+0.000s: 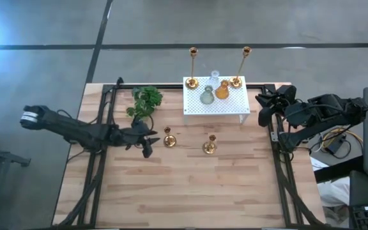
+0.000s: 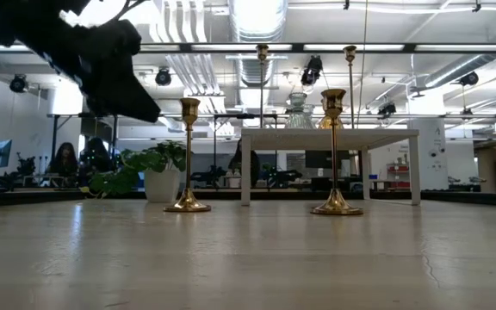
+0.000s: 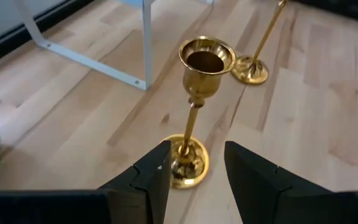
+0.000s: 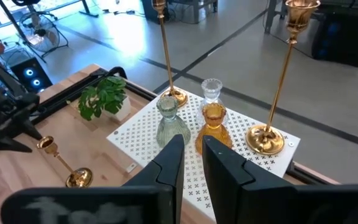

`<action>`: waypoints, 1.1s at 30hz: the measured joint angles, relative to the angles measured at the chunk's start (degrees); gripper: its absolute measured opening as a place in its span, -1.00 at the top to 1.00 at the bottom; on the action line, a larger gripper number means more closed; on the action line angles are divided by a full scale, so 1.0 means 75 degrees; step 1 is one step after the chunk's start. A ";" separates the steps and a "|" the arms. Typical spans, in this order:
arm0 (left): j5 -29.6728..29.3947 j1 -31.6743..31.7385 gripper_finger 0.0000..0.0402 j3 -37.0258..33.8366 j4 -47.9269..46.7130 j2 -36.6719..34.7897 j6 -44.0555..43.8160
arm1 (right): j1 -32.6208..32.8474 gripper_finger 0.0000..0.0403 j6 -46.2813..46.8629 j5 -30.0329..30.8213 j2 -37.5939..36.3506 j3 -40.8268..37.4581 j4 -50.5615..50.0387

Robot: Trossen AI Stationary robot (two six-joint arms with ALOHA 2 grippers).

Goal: Pick & Place candle stick holders
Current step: Align the golden candle holder with the golden candle holder on the shelf

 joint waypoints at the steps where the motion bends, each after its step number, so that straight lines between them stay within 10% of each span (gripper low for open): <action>1: -0.0008 0.0000 0.23 -0.0174 0.0349 0.0000 0.0053 | 0.0000 0.74 0.0000 0.0005 0.0000 0.0000 0.0000; 13: -0.0146 0.0237 0.23 -0.1392 0.2141 0.0038 0.0530 | -0.0003 0.74 -0.0137 0.0189 0.0000 0.0000 0.0002; 33: 0.1589 0.1248 0.23 -0.0656 0.3809 0.2640 0.1735 | -0.0003 0.74 -0.0121 0.0216 -0.0012 -0.0003 0.0058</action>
